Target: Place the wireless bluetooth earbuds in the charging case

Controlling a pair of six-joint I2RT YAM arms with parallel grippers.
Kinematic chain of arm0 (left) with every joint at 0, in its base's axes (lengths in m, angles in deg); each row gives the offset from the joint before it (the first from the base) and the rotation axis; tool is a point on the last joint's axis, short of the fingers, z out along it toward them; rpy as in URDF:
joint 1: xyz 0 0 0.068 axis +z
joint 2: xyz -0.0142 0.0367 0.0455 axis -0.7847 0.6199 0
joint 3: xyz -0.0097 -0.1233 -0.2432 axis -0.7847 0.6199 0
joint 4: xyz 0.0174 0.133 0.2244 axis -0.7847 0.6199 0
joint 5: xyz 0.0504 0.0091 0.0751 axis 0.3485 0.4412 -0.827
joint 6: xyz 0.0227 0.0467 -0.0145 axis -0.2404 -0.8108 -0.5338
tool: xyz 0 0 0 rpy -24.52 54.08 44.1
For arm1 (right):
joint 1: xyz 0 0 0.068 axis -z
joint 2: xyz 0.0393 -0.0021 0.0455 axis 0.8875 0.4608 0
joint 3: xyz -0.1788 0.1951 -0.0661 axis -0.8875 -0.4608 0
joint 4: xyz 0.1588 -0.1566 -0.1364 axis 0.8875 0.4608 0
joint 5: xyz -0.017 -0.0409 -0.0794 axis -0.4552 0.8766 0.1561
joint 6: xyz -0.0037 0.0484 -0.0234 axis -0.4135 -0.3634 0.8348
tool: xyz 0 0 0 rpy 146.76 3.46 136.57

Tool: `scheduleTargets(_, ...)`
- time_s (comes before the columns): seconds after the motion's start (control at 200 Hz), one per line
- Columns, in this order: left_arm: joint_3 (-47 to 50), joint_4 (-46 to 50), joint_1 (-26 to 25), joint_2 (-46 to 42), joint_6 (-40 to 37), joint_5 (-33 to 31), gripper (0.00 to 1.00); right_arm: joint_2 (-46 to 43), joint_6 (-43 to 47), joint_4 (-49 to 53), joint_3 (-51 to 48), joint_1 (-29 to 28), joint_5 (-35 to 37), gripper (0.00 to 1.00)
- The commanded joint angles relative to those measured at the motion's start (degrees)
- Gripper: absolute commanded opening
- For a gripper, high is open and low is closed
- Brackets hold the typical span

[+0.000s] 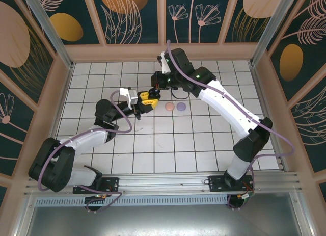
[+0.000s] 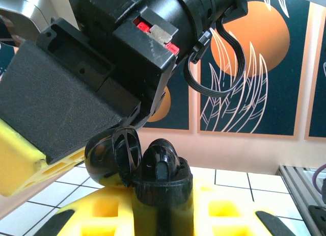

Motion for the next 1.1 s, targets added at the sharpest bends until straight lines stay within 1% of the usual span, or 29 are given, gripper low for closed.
scheduleTargets(0.0, -1.6, -2.7, -0.1, 0.4, -0.5, -0.6, 0.0, -3.8, 0.4, 1.5, -3.3, -0.9, -2.0, 0.03)
scheduleTargets(0.185, -1.3, -3.2, 0.0, 0.5, 0.0, -1.7, 0.0, -6.6, -0.7, -0.4, -6.6, -1.1, -3.5, 0.02)
scheduleTargets(0.36, -1.3, -3.5, 0.0, 0.7, 0.1, -2.7, 0.0, -9.0, -0.9, -0.5, -9.7, -3.4, -4.4, 0.0)
scheduleTargets(0.445, -1.4, -3.9, -0.1, 0.8, 0.4, -2.8, 0.0, -10.6, -1.4, -0.8, -11.4, -4.6, -3.4, 0.0)
scheduleTargets(0.641, -1.4, -4.9, -0.1, 1.3, 1.1, -3.4, 0.0, -14.2, -3.1, -2.3, -13.6, -4.6, -2.7, 0.0)
scheduleTargets(0.726, -1.4, -4.9, -0.1, 1.3, 1.3, -3.6, 0.0, -16.0, -4.1, -2.5, -14.2, -4.3, 0.1, 0.01)
scheduleTargets(0.861, -1.2, -5.2, 0.0, 1.7, 2.6, -4.1, 0.0, -20.3, -7.7, -4.3, -17.3, -2.3, 7.0, 0.05)
scheduleTargets(0.921, -0.9, -4.9, -0.1, 2.0, 3.6, -4.9, 0.0, -22.8, -9.3, -5.6, -20.1, -0.6, 8.6, 0.09)
scheduleTargets(0.951, -0.7, -4.4, -0.1, 2.1, 4.0, -5.9, 0.0, -24.2, -10.0, -6.1, -21.7, 0.3, 9.1, 0.1)
scheduleTargets(1.021, -0.3, -2.7, -0.1, 2.6, 6.1, -9.5, 0.0, -26.9, -11.8, -7.2, -25.8, 2.2, 10.6, 0.18)
scheduleTargets(1.096, 0.3, 0.5, -0.1, 3.3, 8.5, -13.0, 0.0, -29.4, -12.8, -8.1, -30.1, 3.2, 11.8, 0.23)
